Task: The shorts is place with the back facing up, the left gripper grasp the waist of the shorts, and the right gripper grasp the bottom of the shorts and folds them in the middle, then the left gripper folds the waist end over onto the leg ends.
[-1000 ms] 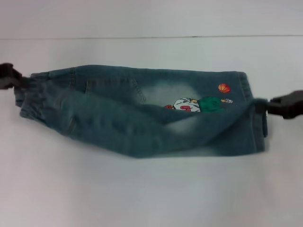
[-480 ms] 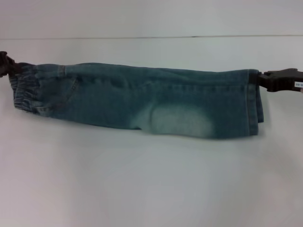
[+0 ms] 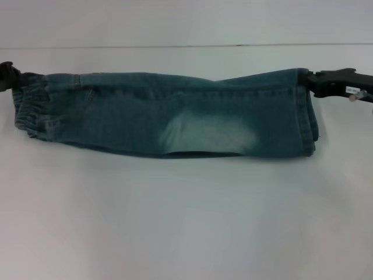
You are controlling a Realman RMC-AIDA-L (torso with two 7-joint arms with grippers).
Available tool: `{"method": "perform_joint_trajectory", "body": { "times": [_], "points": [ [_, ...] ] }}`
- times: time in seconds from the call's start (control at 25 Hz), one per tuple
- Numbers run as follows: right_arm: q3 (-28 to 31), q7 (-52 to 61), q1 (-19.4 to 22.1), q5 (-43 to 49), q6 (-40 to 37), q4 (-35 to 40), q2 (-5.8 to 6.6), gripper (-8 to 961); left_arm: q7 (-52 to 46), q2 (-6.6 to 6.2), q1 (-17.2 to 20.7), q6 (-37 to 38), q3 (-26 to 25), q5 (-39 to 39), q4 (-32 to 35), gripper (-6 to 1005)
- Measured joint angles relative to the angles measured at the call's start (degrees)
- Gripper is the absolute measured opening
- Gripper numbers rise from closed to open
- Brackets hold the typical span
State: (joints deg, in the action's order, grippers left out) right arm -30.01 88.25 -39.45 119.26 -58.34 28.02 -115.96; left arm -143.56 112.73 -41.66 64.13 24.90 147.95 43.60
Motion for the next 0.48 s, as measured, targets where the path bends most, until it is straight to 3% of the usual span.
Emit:
{"method": "perform_joint_trajectory", "body": {
  "times": [0.24,0.48],
  "points": [
    [-0.03,-2.36,-1.76,-0.05,3.82,-0.75,-1.34,36,3.0,1.92,-0.12,-2.98,0.0,-1.62,-0.01,67],
    [0.12,-4.52,-2.07,-1.02,6.88,-0.89,-2.69,36,3.44,2.57,0.19,-4.99,1.28,-2.21,-0.12,92]
  ]
}}
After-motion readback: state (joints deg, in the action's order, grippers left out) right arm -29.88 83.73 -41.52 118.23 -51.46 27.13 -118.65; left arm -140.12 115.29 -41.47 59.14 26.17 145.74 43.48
